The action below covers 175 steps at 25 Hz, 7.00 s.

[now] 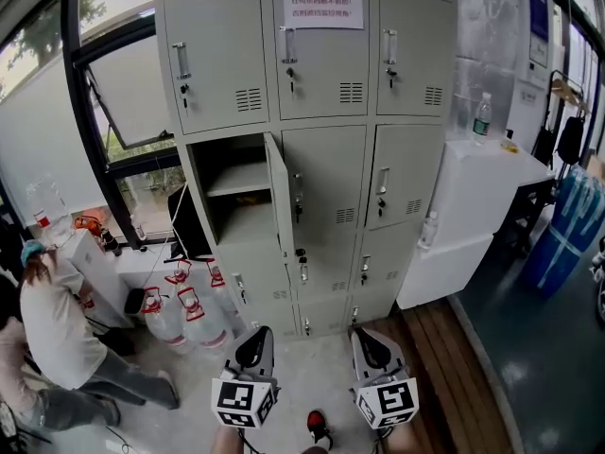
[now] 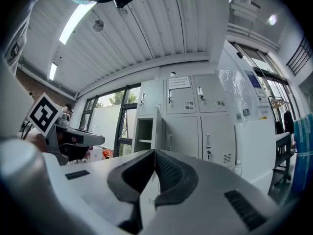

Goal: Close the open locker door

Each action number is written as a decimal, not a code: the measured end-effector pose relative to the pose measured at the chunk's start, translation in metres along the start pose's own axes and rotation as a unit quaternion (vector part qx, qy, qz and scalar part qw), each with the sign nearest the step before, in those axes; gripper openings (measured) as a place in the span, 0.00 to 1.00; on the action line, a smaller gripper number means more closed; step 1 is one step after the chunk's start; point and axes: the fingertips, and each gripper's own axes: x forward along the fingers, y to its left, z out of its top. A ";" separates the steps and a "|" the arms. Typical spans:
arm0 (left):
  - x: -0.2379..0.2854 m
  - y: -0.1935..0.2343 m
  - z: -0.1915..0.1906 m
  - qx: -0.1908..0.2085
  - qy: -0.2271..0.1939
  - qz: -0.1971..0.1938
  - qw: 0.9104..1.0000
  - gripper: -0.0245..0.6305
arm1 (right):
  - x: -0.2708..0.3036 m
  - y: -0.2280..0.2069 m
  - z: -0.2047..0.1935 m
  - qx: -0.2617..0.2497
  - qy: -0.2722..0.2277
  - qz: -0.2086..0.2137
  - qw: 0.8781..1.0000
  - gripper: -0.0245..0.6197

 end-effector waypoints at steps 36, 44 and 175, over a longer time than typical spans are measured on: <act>0.160 0.121 0.003 -0.013 0.019 0.128 0.992 0.07 | 0.253 -0.036 -0.008 0.012 -0.012 0.160 0.987 0.07; 0.170 0.128 0.007 -0.023 0.020 0.210 0.977 0.07 | 0.291 -0.035 -0.005 0.017 -0.015 0.249 0.968 0.07; 0.200 0.455 -0.021 -0.040 0.015 0.185 0.982 0.07 | 0.555 0.201 -0.023 -0.010 0.036 0.254 0.967 0.10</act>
